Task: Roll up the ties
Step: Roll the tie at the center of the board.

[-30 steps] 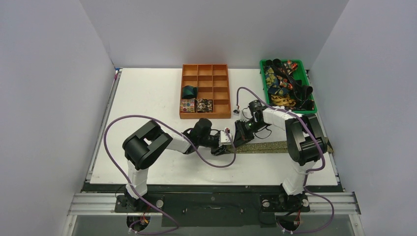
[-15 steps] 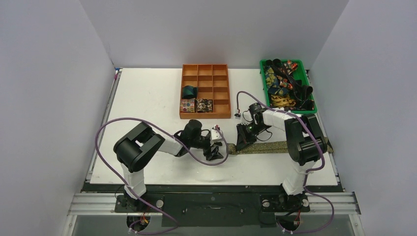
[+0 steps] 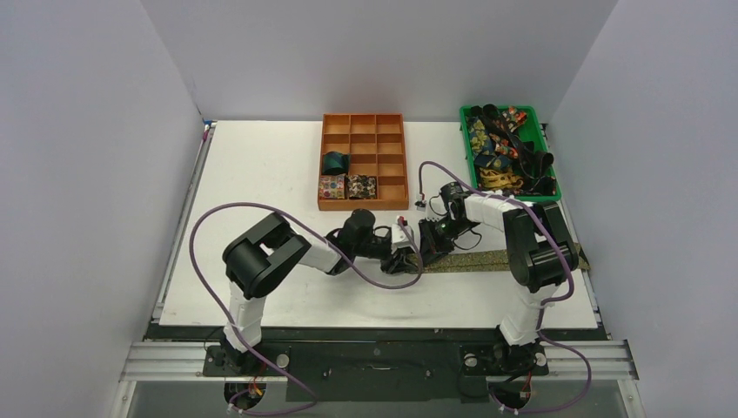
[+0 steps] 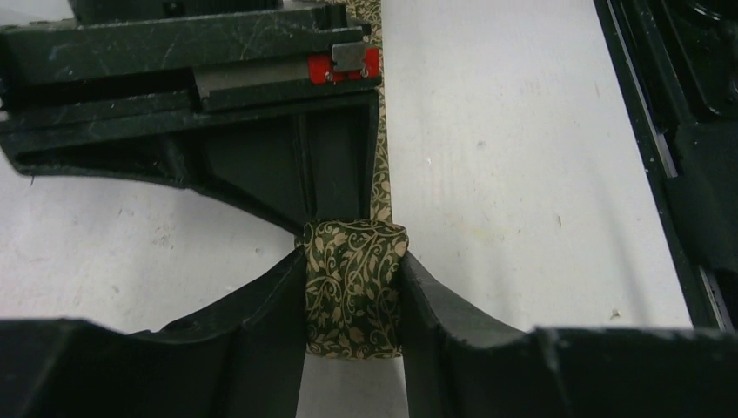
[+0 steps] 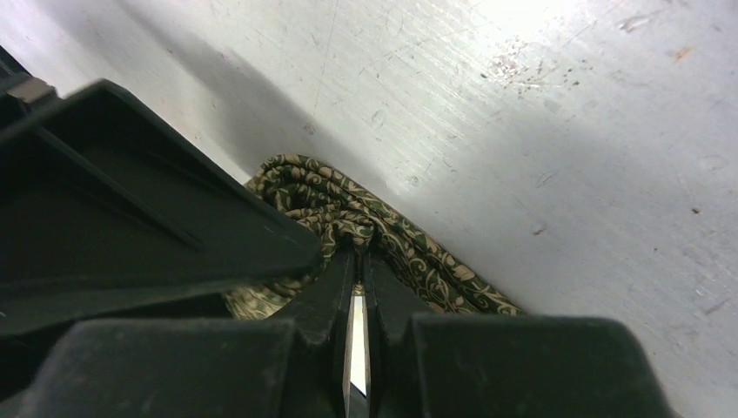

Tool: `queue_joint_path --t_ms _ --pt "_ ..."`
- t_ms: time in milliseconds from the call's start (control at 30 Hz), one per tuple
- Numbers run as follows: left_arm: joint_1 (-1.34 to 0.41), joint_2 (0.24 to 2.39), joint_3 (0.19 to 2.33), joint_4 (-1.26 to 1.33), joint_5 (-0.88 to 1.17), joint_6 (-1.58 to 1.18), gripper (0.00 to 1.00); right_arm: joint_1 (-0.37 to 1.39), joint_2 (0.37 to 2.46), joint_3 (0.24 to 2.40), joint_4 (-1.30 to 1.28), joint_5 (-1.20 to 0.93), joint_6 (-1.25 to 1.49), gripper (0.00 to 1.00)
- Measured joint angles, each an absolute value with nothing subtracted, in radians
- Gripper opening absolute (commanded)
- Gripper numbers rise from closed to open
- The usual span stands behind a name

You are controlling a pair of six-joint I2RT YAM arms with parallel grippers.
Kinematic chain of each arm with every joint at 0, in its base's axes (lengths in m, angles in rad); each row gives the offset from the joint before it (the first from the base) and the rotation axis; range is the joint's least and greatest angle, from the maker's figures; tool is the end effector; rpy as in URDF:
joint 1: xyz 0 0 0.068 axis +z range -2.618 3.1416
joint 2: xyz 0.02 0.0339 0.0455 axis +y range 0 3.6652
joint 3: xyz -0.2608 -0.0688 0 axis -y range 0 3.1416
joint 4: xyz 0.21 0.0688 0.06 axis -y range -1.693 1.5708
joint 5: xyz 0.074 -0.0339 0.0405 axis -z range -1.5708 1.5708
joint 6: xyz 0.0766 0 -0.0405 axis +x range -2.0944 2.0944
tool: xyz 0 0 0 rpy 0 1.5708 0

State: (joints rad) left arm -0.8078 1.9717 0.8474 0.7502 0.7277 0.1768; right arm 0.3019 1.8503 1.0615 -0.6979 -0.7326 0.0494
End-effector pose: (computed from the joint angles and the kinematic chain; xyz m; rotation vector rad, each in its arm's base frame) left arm 0.2318 -0.3162 0.1422 1.3644 1.4755 -1.1156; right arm 0.2650 0.1362 0.1270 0.4097 -2.8580 -1.1116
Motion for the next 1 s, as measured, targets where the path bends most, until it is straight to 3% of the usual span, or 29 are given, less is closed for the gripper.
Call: queue_joint_path --t_ms 400,600,833,1000 --pt "-0.841 2.059 0.953 0.688 0.703 0.172 0.39 0.279 1.851 1.064 -0.703 -0.724 0.065 0.00" --pt "-0.851 2.057 0.959 0.628 0.676 0.223 0.26 0.277 1.849 1.063 -0.701 -0.725 0.076 0.00" --pt "-0.854 2.046 1.017 0.484 0.656 0.303 0.20 0.216 1.808 1.052 -0.711 -0.733 0.060 0.29" --pt "-0.854 2.046 1.058 0.398 0.659 0.337 0.20 0.163 1.718 1.054 -0.742 -0.779 0.055 0.40"
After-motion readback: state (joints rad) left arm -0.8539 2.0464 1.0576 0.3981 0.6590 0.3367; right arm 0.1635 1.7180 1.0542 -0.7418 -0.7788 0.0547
